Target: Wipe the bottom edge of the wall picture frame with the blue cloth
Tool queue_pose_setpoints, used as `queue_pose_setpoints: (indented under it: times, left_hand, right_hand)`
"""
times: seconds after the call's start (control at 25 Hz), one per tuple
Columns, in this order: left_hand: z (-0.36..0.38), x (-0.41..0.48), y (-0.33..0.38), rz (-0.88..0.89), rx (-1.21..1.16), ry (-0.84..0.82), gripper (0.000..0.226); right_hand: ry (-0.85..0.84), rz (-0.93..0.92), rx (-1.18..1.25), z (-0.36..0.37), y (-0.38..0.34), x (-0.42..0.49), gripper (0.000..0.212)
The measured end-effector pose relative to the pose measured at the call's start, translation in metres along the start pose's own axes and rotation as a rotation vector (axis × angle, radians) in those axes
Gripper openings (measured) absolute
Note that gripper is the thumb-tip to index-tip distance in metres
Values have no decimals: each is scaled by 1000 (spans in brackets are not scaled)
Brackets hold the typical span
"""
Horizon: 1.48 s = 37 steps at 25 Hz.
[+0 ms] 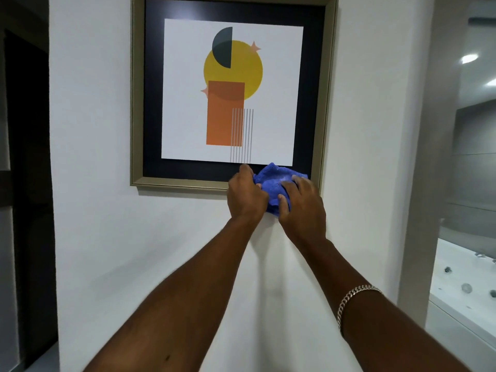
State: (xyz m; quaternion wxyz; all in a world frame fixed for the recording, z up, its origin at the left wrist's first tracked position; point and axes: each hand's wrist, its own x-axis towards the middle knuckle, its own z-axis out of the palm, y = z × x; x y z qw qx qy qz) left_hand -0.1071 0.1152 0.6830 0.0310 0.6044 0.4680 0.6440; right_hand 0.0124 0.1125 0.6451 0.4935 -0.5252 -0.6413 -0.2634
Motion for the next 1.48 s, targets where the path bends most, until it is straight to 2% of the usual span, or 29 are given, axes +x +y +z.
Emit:
queue_pose_setpoints:
  times: [0.2, 0.28, 0.4, 0.48, 0.56, 0.68, 0.88, 1.04, 1.12, 1.24, 1.32, 1.4, 1.48]
  left_hand:
    - [-28, 24, -26, -20, 22, 58, 11]
    - [-40, 24, -39, -7, -20, 83, 12]
    - [-46, 7, -50, -32, -215, 83, 18]
    - [-39, -19, -59, -86, -345, 40, 30]
    - [-26, -56, -74, -159, -441, -37, 36]
    - [9, -127, -112, -309, -481, -151, 37]
    - [76, -293, -192, -655, -349, -406, 31]
    - [116, -453, -256, -981, -218, -536, 26]
    - [128, -519, -282, -1074, -178, -587, 24]
    - [146, -591, -319, -1121, -134, -731, 23]
    - [153, -608, -341, -1117, -129, -917, 37]
    - [153, -604, -349, -1088, -128, -1053, 47]
    - [146, -588, -340, -998, -69, -1064, 49]
  right_hand:
    - [-78, -59, 44, 15, -39, 13, 34]
    - [-38, -31, 125, 22, -54, 9, 35]
    - [179, 127, 345, 29, -61, -12, 35]
    - [359, 309, 563, 29, -55, -34, 32]
    - [396, 537, 751, 25, -39, -66, 31]
    - [226, 775, 802, 29, 6, -137, 42]
    - [-70, 973, 511, 36, 83, -305, 43]
    - [-307, 1206, 300, 49, 145, -467, 40]
    - [-433, 1286, 205, 57, 172, -530, 40]
    - [-534, 1508, 216, 75, 208, -613, 48]
    - [-586, 1633, 242, 85, 224, -641, 53]
    - [-682, 1624, 221, 94, 229, -651, 57]
    - [-793, 1516, 124, 94, 219, -642, 60]
